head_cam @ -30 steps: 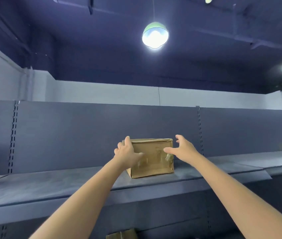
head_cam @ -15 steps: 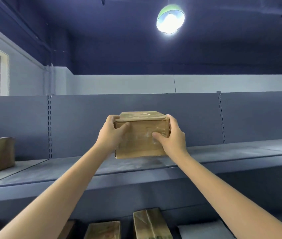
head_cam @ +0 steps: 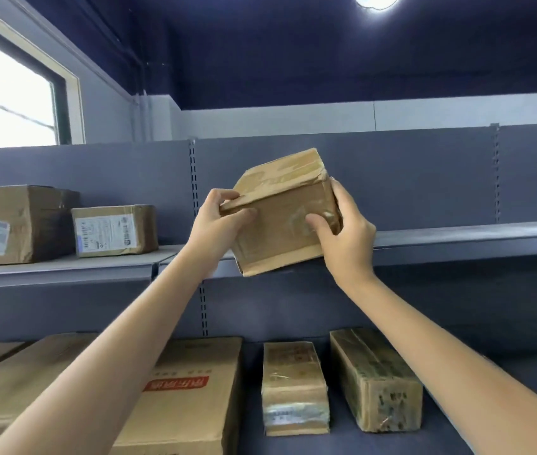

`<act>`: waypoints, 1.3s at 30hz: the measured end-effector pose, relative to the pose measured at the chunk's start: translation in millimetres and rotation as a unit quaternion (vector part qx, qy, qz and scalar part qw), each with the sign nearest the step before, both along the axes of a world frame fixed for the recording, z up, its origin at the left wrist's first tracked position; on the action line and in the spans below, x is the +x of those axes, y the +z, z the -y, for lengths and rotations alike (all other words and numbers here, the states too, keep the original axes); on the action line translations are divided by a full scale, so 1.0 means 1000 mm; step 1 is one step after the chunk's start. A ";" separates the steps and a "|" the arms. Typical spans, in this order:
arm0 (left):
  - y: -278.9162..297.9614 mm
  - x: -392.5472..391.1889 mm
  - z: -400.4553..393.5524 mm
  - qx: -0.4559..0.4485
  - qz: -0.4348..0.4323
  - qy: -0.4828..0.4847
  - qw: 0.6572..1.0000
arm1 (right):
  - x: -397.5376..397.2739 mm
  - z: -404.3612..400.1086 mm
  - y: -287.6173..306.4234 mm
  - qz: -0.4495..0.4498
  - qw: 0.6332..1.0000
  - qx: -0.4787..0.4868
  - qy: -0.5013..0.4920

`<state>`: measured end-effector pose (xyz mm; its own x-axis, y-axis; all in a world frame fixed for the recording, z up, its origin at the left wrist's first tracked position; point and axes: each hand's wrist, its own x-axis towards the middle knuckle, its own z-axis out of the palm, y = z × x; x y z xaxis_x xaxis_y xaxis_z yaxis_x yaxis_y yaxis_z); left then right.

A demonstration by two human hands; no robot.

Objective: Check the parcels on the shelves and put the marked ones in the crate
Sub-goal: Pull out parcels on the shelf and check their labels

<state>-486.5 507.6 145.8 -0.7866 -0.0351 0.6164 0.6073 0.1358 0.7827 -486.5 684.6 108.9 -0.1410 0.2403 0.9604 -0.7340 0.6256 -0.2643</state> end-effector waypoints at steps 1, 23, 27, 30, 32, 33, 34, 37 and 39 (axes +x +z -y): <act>-0.005 0.006 0.008 0.004 0.001 -0.010 1.000 | 0.003 0.007 -0.005 -0.024 1.000 0.005 -0.007; -0.058 0.064 0.073 0.163 -0.029 0.103 0.981 | 0.051 0.083 -0.055 -0.001 0.989 0.006 0.150; -0.065 0.058 0.097 0.193 -0.031 0.137 0.971 | 0.027 0.072 -0.059 0.289 0.895 -0.167 0.295; -0.079 0.056 0.110 0.232 -0.005 0.123 0.965 | 0.013 0.087 -0.073 0.393 0.841 -0.122 0.351; -0.091 0.058 0.114 0.243 0.011 0.103 0.964 | 0.016 0.101 -0.080 0.375 0.821 -0.136 0.407; -0.097 0.059 0.116 0.250 0.017 0.092 0.964 | 0.019 0.105 -0.082 0.358 0.817 -0.146 0.428; -0.102 0.060 0.117 0.256 0.017 0.082 0.963 | 0.023 0.108 -0.082 0.344 0.813 -0.152 0.445; -0.108 0.061 0.118 0.249 -0.019 0.099 0.963 | 0.032 0.111 -0.081 0.322 0.809 -0.148 0.469; -0.108 0.059 0.119 0.224 -0.054 0.140 0.963 | 0.039 0.110 -0.078 0.314 0.815 -0.148 0.464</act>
